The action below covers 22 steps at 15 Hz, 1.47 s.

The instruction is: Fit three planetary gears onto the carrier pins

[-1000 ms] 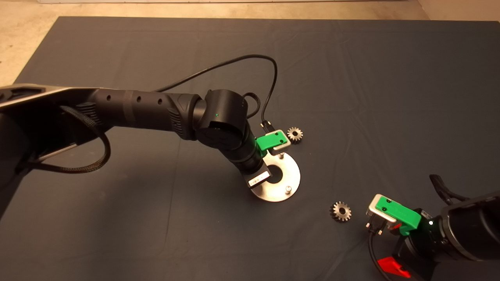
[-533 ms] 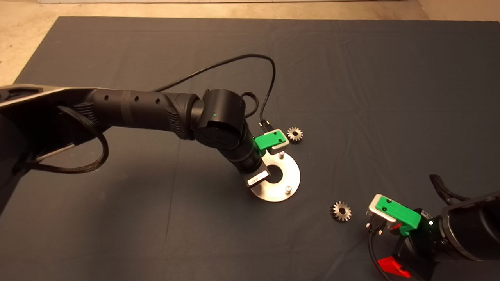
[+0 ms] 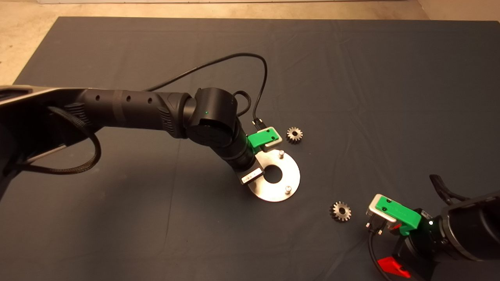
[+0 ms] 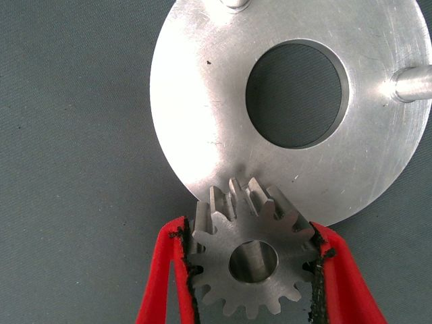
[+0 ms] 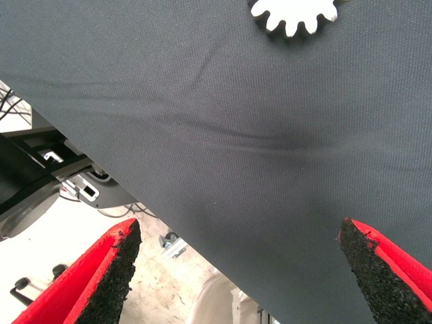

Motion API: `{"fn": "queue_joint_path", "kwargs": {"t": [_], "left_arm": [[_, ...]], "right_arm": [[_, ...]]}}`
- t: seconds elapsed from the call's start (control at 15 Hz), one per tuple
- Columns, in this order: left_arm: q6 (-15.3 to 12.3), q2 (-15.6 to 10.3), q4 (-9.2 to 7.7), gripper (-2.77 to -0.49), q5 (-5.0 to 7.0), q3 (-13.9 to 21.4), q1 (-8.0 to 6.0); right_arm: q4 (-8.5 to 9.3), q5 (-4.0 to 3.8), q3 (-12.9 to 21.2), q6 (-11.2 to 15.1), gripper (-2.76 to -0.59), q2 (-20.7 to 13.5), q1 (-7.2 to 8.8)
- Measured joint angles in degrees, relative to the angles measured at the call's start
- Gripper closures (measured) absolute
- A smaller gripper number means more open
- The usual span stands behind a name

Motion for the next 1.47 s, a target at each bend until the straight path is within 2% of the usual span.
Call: {"fn": "queue_joint_path", "kwargs": {"t": [0.07,0.2,0.27,0.47,1.2,1.47], "left_arm": [[-0.12,0.02,0.0,-0.6,-0.17,0.11,0.0],[-0.56,0.06,0.0,-0.6,-1.82,0.46,0.0],[-0.59,0.06,-0.02,-0.6,-2.23,0.68,0.0],[-1.68,0.05,-0.02,-0.6,-2.23,0.84,0.01],[-1.72,-1.24,-0.07,-0.6,-2.23,2.28,0.13],[-1.72,-1.22,-0.09,-0.6,-3.83,2.5,0.15]], "right_arm": [[0.0,0.01,0.0,0.0,-2.18,0.01,0.0],[0.0,0.01,0.0,0.0,-2.18,0.0,0.0],[0.0,0.0,0.0,0.0,-2.18,0.0,0.01],[0.05,0.01,0.0,0.0,-2.18,0.01,0.8],[0.46,0.04,0.0,0.01,-2.18,0.0,2.38],[0.49,0.0,0.0,0.01,-2.18,-0.02,2.38]]}}
